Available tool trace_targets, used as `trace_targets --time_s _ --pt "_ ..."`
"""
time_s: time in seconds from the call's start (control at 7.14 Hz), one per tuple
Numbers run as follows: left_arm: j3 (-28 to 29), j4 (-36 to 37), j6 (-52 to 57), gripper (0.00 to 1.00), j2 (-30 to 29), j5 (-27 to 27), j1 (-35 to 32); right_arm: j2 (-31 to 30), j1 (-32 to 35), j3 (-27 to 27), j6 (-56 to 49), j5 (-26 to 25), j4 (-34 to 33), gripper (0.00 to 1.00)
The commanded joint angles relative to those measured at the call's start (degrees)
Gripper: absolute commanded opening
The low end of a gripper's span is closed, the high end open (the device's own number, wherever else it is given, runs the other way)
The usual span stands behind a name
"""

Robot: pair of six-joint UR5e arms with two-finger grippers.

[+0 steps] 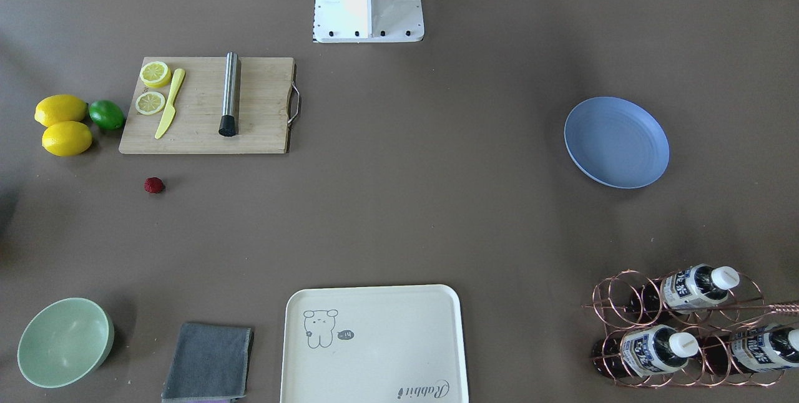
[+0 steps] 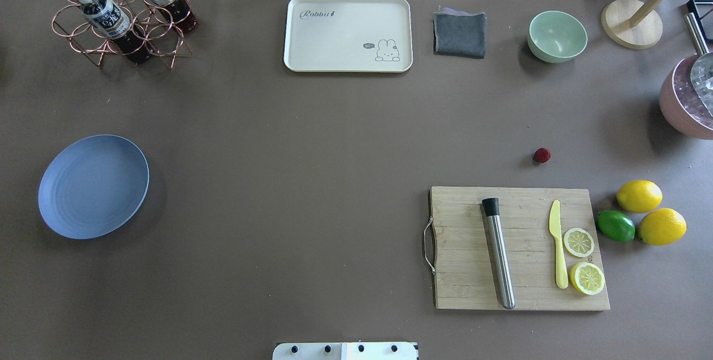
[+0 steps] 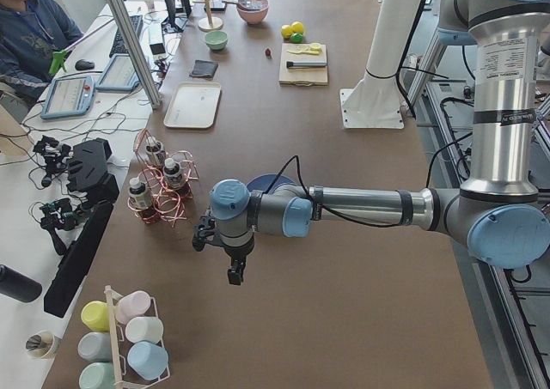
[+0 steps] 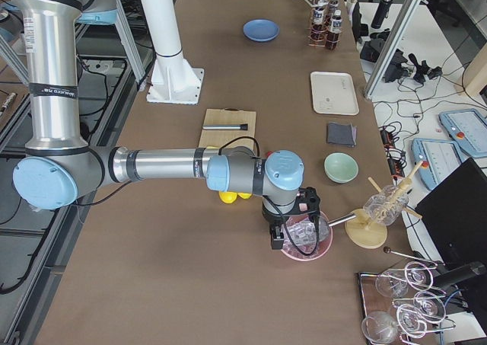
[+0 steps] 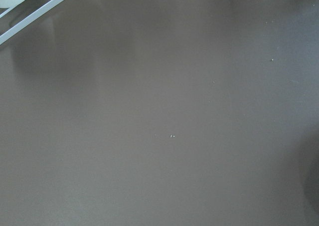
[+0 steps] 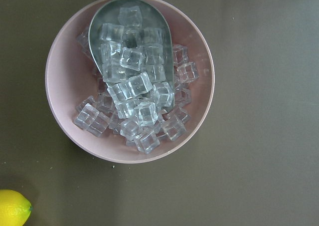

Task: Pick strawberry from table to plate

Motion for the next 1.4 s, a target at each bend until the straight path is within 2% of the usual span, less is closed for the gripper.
trace_targets --time_s 0.0,0.28,0.7,0.98,1.26 --pt "-0.2 -0.1 0.1 0.98 0.2 0.1 0.0 -0.1 0.0 -0.1 0.0 0.3 0.0 1.00" --pt "-0.1 -3.7 0.0 0.98 0.1 0.1 0.0 -0.1 0.0 -0.2 0.0 0.6 -0.1 1.00" --pt "-0.3 -4.9 0.0 0.98 0.0 0.1 0.0 -0.2 0.0 -0.2 0.0 0.5 0.0 1.00" --pt "-0.9 -11.7 -0.3 0.98 0.4 0.1 -0.1 -0.2 0.0 -0.2 -0.1 0.5 0.0 1.00" --pt "-1.6 -13.9 -0.4 0.98 2.2 -0.4 -0.1 -0.2 0.0 -0.2 -0.1 0.5 0.0 1.00"
